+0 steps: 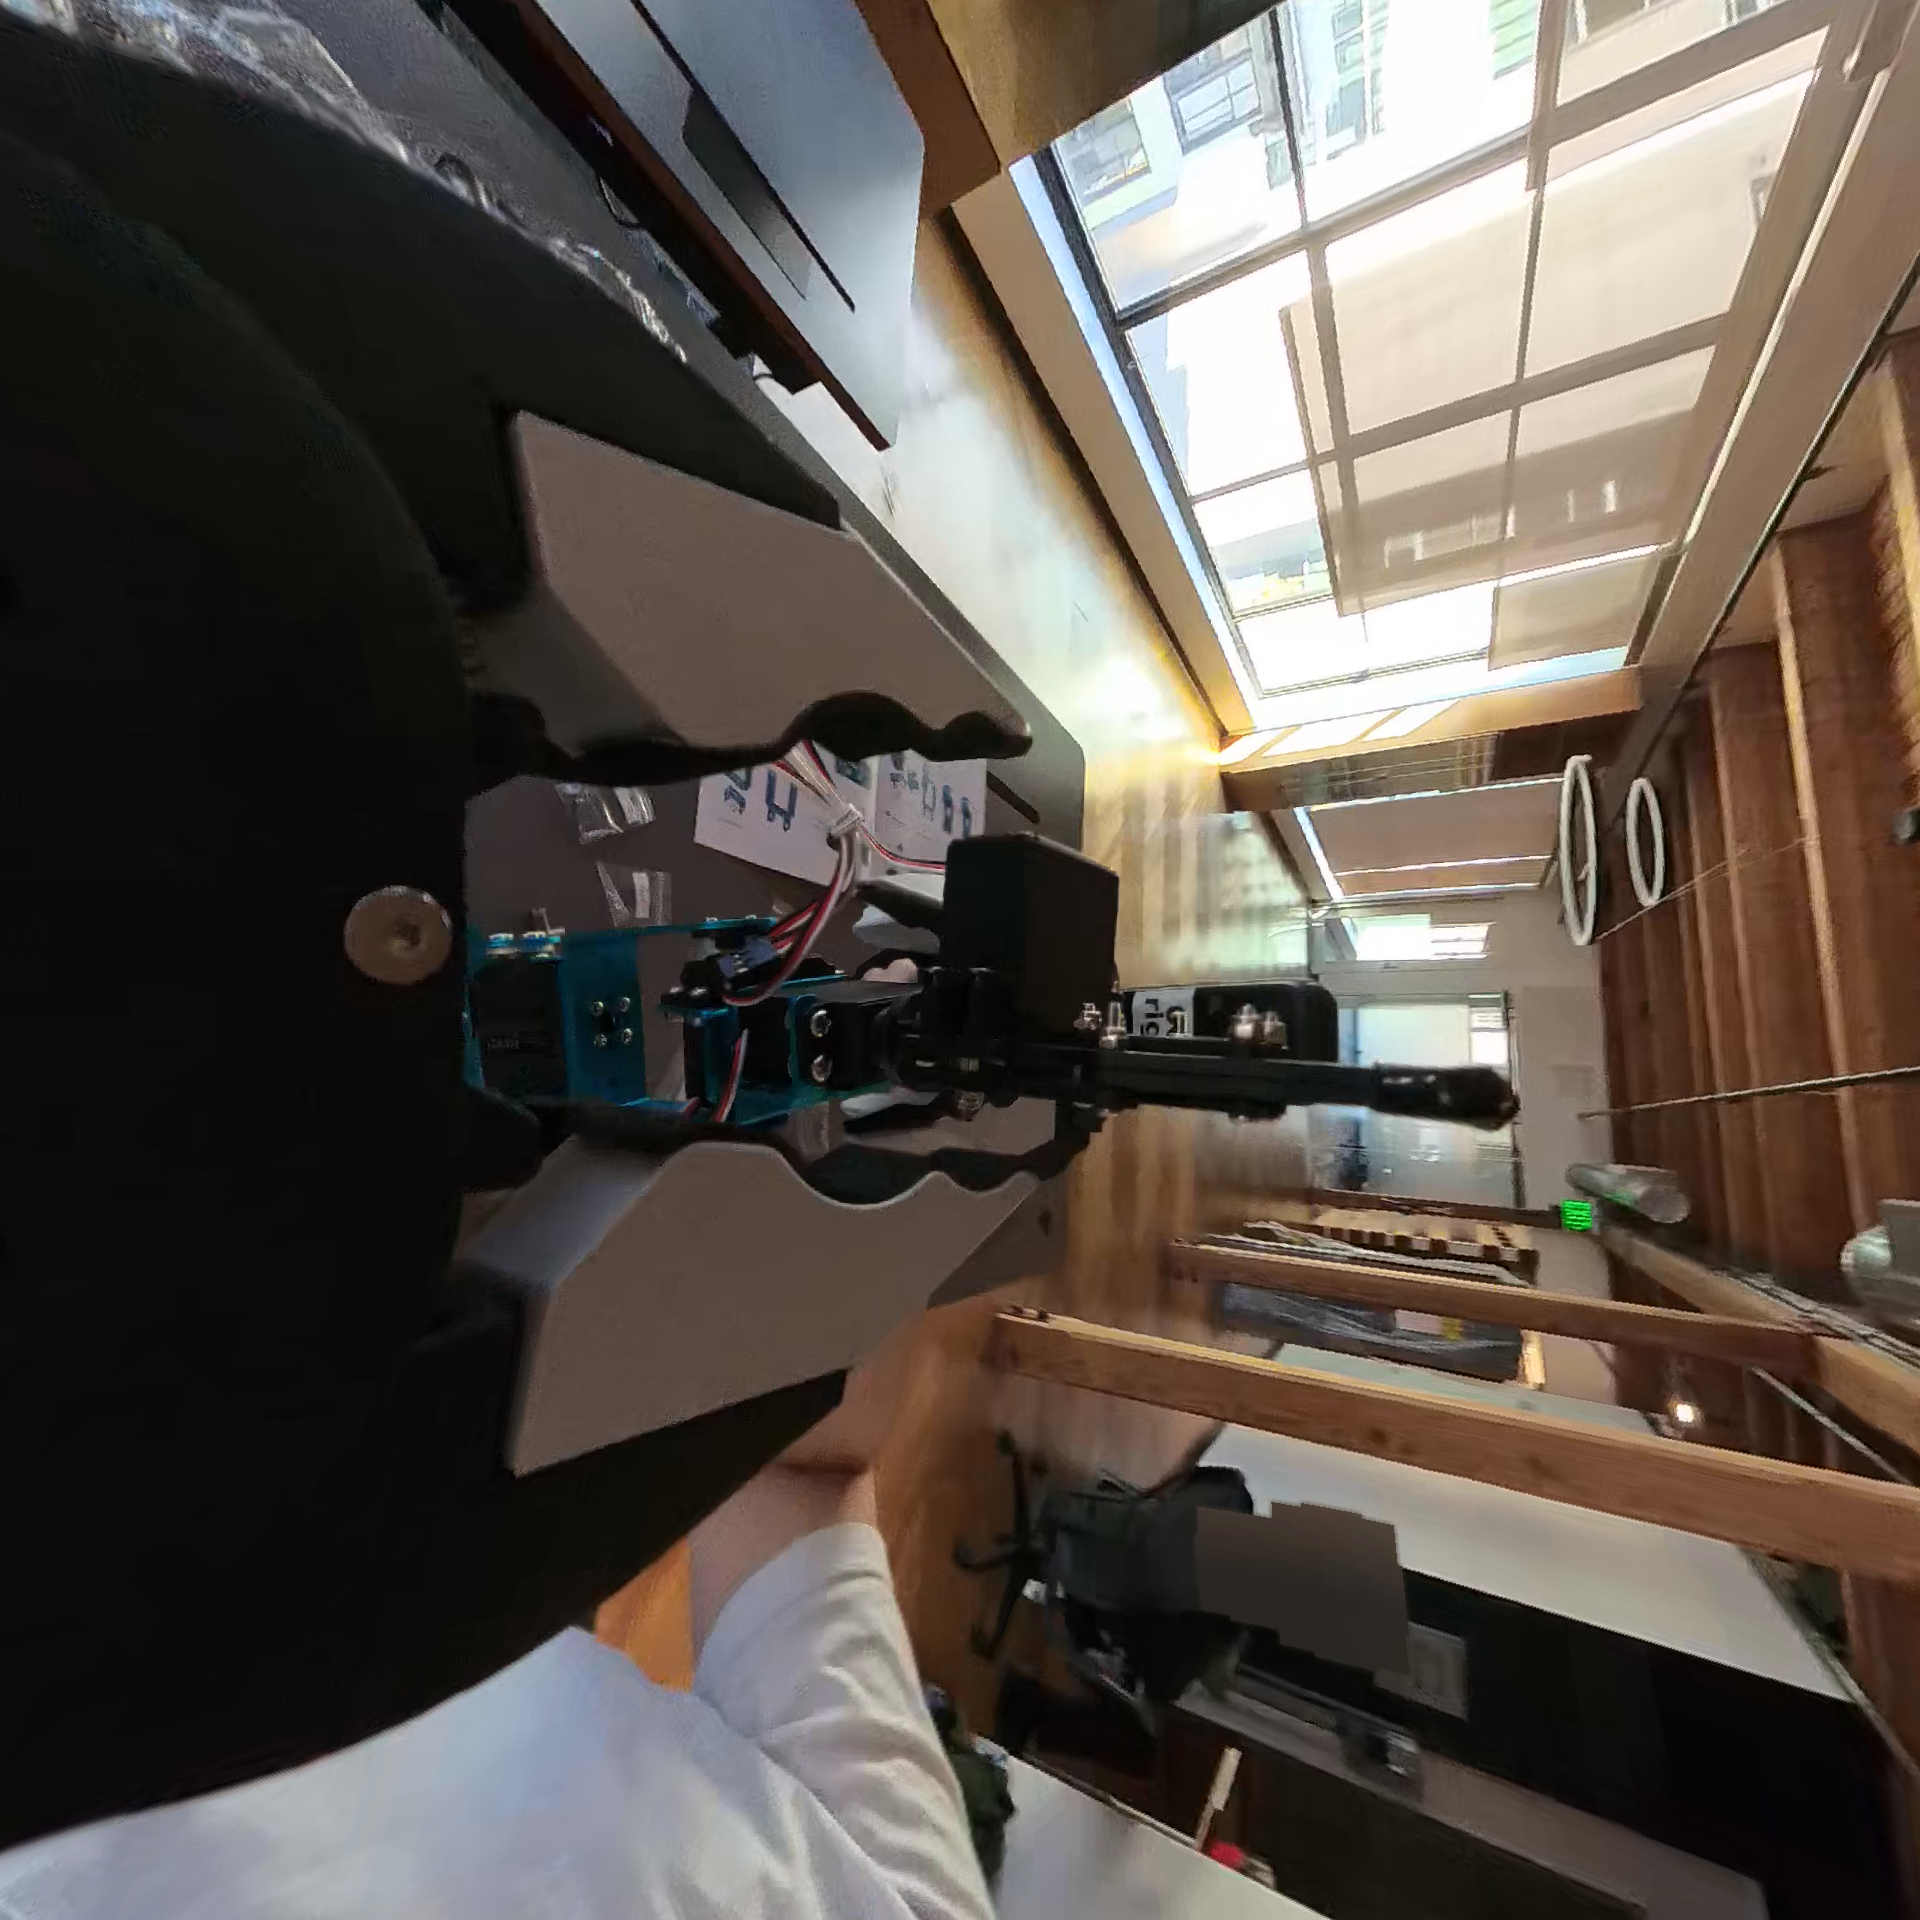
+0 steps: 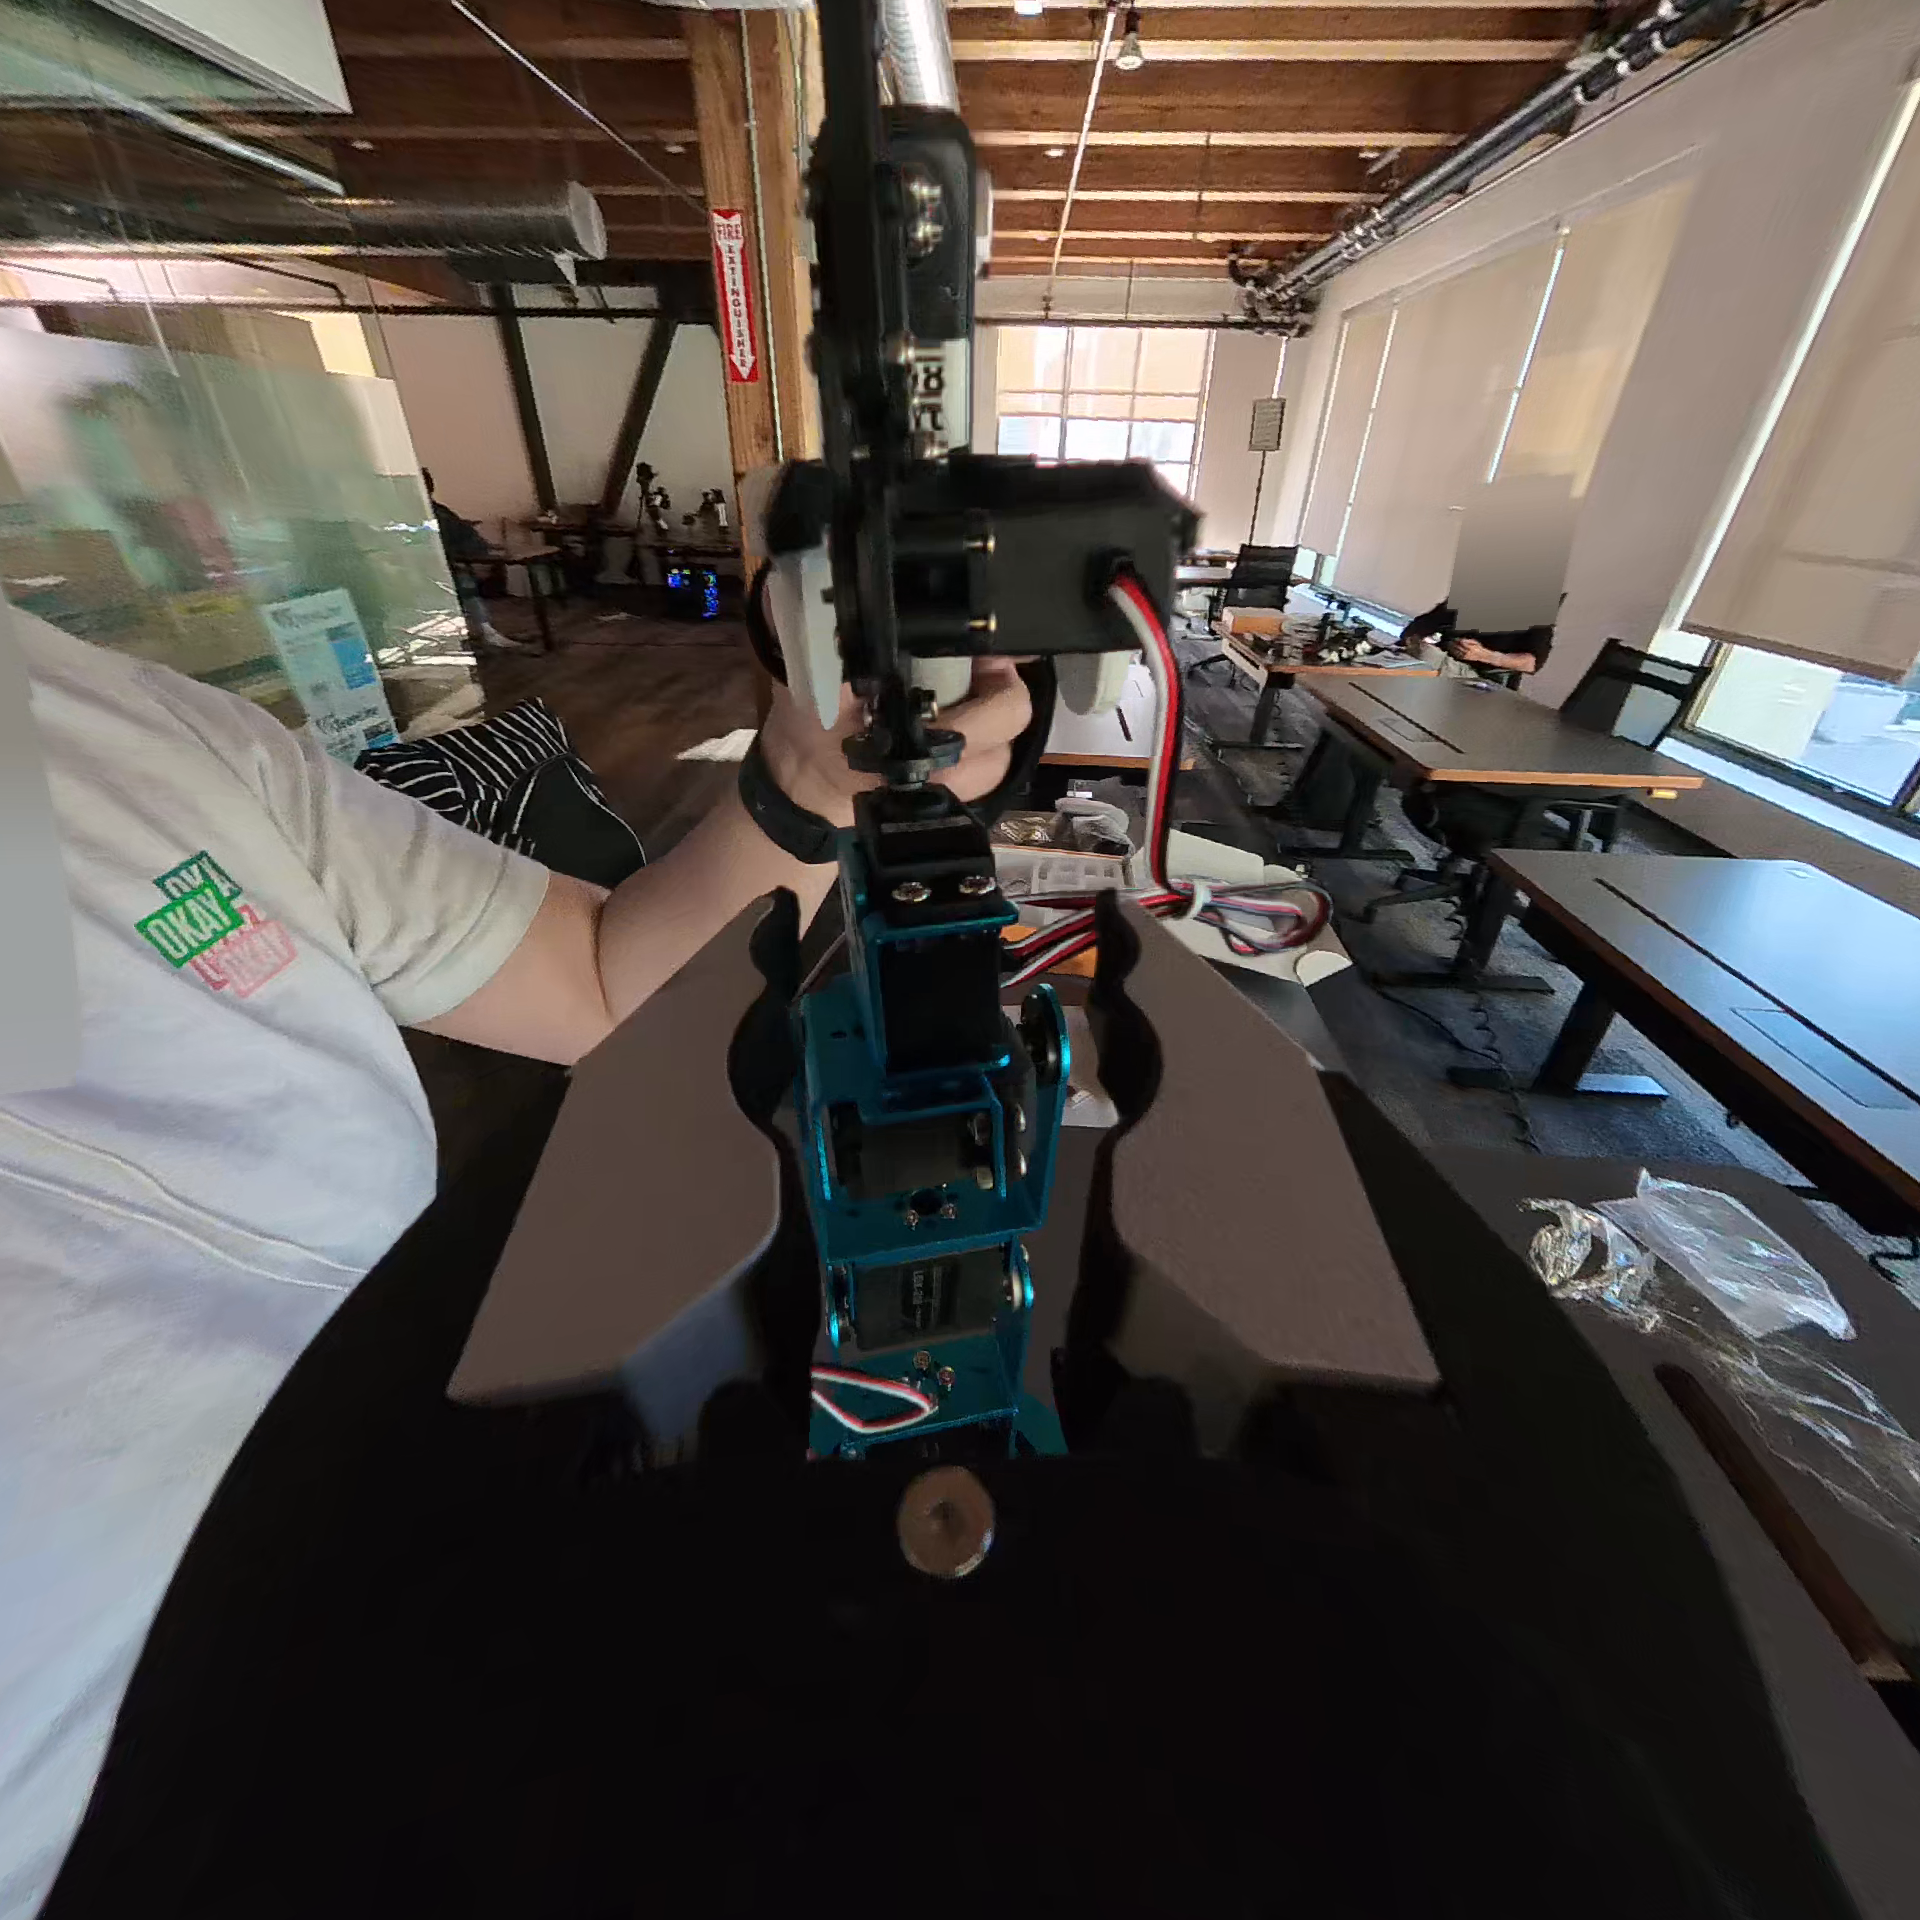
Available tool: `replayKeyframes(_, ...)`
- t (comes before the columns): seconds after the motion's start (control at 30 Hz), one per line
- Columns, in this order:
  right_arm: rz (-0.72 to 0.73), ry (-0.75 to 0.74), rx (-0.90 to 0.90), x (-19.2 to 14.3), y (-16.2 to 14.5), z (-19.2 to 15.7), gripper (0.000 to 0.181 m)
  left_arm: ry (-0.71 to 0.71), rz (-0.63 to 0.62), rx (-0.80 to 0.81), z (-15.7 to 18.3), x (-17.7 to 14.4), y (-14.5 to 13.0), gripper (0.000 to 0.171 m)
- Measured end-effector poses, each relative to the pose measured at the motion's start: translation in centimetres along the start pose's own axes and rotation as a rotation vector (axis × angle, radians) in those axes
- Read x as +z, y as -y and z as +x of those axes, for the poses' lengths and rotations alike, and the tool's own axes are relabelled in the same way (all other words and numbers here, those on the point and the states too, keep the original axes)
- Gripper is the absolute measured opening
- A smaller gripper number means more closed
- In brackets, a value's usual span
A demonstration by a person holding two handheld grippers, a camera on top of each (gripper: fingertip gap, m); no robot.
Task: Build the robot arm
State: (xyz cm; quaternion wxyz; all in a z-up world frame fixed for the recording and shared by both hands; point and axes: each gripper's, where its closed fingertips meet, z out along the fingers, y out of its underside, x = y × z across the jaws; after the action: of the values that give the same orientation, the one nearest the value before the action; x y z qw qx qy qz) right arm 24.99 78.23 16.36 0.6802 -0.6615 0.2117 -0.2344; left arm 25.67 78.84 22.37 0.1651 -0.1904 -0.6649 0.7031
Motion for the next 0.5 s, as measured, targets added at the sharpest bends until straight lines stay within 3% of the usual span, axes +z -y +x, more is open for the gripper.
replayKeyframes(0.07,0.026,0.006,-0.020,0.27,0.11,0.01,0.050,0.009,-0.034,0.029,0.21,0.75,-0.68,0.065)
replayKeyframes(0.13,0.042,0.046,-0.034,0.36,0.13,-0.38,0.029,0.023,-0.036,0.034,0.23,1.09,-0.83,0.060)
replayKeyframes(0.17,0.046,0.060,-0.027,0.36,0.13,-0.49,0.027,0.030,-0.036,0.029,0.20,1.14,-0.84,0.059)
replayKeyframes(0.5,0.048,0.091,-0.024,0.36,0.04,-0.53,0.026,0.188,-0.050,0.003,-0.03,1.00,-0.89,0.058)
